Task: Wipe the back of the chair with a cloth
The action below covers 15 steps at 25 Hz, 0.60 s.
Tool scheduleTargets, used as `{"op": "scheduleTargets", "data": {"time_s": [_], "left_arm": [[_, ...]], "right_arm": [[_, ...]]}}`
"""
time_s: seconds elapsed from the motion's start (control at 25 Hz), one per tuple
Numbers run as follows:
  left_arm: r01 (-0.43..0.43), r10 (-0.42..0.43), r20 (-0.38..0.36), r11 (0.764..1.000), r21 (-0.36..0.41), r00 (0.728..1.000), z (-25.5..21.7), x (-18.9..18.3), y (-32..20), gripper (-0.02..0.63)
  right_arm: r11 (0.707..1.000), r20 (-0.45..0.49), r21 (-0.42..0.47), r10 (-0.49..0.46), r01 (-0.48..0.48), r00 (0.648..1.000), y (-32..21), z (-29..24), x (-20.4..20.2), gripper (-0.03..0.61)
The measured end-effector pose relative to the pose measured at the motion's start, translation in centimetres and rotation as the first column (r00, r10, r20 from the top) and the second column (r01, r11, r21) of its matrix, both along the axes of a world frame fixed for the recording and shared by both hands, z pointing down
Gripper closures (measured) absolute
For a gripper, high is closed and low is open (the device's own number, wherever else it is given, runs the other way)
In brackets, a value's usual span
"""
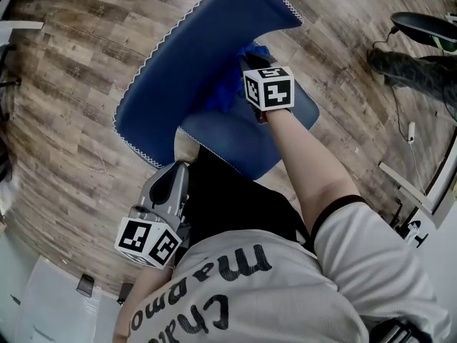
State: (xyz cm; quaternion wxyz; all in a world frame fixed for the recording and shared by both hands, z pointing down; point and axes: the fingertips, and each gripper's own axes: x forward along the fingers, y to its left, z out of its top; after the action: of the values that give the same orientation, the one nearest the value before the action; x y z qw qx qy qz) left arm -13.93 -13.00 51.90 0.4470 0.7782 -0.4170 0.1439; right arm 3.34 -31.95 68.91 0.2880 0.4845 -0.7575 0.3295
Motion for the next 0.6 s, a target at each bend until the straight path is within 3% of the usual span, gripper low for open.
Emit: {"op": "scheduleTargets", "data": {"time_s": [0.2, 0.6], "left_arm": [[0.012, -0.012, 0.000, 1.000, -0.006, 1.000, 0.2, -0.4, 0.3, 0.609], [0.027, -0.027, -0.009, 1.000, 0.003, 1.000, 0.3, -0.7, 1.3, 0.609]], "right_arm": [[0.995, 0.086, -0.071, -0.059, 0.065, 0.995, 4.0, 1.3, -5.2, 0.523], [0.953, 0.204, -0.096, -0.265, 0.289, 0.942, 10.3, 0.5, -13.4, 0.523]]}}
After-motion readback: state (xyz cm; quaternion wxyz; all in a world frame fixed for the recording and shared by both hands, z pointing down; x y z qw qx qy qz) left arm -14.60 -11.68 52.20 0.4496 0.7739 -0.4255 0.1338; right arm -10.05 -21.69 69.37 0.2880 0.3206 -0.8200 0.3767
